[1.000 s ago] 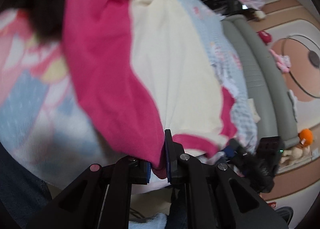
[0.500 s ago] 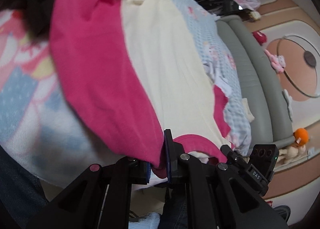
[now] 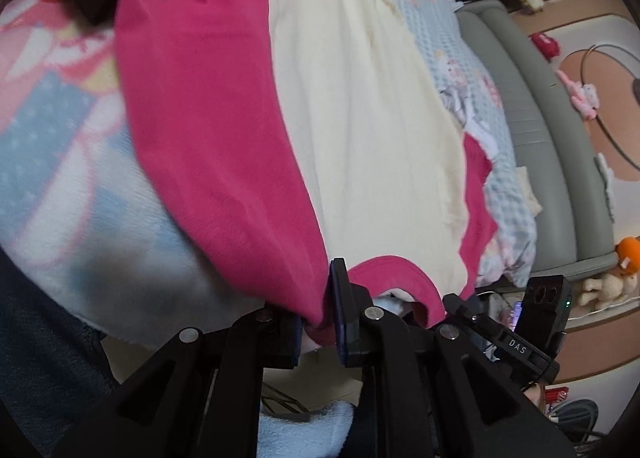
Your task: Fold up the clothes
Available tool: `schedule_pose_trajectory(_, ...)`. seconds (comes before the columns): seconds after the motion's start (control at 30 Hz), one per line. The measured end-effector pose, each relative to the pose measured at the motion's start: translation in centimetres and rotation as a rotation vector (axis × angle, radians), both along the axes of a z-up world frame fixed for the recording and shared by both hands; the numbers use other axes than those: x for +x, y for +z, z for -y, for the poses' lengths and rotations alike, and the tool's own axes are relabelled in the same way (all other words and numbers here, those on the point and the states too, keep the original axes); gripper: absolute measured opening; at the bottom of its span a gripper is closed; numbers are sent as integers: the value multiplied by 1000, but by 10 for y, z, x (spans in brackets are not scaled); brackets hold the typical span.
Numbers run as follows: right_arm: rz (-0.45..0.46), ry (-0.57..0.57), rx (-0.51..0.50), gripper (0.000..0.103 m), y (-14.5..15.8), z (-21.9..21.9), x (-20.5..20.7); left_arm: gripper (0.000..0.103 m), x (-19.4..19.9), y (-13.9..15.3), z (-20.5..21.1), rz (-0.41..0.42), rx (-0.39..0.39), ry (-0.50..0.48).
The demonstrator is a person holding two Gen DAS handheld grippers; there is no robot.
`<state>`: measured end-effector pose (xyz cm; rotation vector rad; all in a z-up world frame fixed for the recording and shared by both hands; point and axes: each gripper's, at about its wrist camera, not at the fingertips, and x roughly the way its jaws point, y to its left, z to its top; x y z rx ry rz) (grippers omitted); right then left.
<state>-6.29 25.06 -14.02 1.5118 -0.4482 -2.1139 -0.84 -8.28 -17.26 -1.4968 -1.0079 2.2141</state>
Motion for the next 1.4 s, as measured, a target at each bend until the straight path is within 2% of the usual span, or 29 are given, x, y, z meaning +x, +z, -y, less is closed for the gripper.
schedule_pose_trajectory(0.07,-2,-16,-35,12,4,-7,-2,15,3,3,6,-21,5,6)
schedule_pose_trajectory(0.13,11,-46,-66,20,2,-14,-6,23,3,5,14,-30,-3,40)
schedule_pose_trajectory(0.17,23,-62,-76,30,-1,-17,-9,30,3,4,21,-32,-1,65)
schedule_pose_trajectory(0.27,59,-97,-96,37,-9,-20,-16,39,0,0,49,-37,-2,132)
schedule_pose_trajectory(0.37,87,-82,-136,43,-22,-6,-27,39,-17,-10,60,-33,69,180)
schedule_pose_trajectory(0.4,98,-79,-150,46,-26,0,-31,36,-21,-12,61,-35,80,187)
schedule_pose_trajectory(0.43,97,-69,-147,48,-28,6,-35,21,-26,-13,60,-38,78,192)
schedule_pose_trajectory(0.47,66,-55,-120,46,-26,13,-34,5,-28,-11,57,-42,41,195)
schedule_pose_trajectory(0.5,30,-40,-90,24,-24,19,-33,3,-26,-5,53,-55,4,196)
schedule_pose_trajectory(0.53,12,-34,-89,16,-18,19,-32,2,-20,3,51,-73,-16,197)
schedule_pose_trajectory(0.63,-63,-24,-129,12,3,14,-25,2,-4,25,44,-128,-78,201)
schedule_pose_trajectory(0.7,-103,-14,-138,12,19,8,-18,2,5,27,42,-125,-104,196)
schedule_pose_trajectory(0.8,-74,-2,-125,12,11,7,-13,2,13,10,41,-69,-127,186)
schedule_pose_trajectory(0.83,-36,-3,-98,12,0,8,-13,2,14,-1,42,-33,-128,182)
schedule_pose_trajectory(0.87,5,-6,-68,12,-12,10,-15,2,15,-9,44,-7,-112,182)
schedule_pose_trajectory(0.93,79,-29,-94,15,-30,6,-16,4,17,-20,50,30,-54,186)
schedule_pose_trajectory(0.97,87,-29,-98,18,-29,3,-16,4,18,-19,54,26,-37,188)
schedule_pose_trajectory(1.03,94,-26,-104,21,-24,-3,-16,4,20,-3,63,-20,-48,195)
schedule_pose_trajectory(1.1,77,-1,-77,23,-10,-9,-13,4,22,20,69,-67,-112,187)
schedule_pose_trajectory(1.23,34,12,-88,23,23,-37,-4,7,14,74,85,-166,-227,183)
schedule_pose_trajectory(1.3,-9,8,-60,23,47,-48,-11,8,-3,93,93,-203,-267,151)
schedule_pose_trajectory(1.4,-110,17,-22,25,91,-54,-39,10,-51,120,92,-265,-281,96)
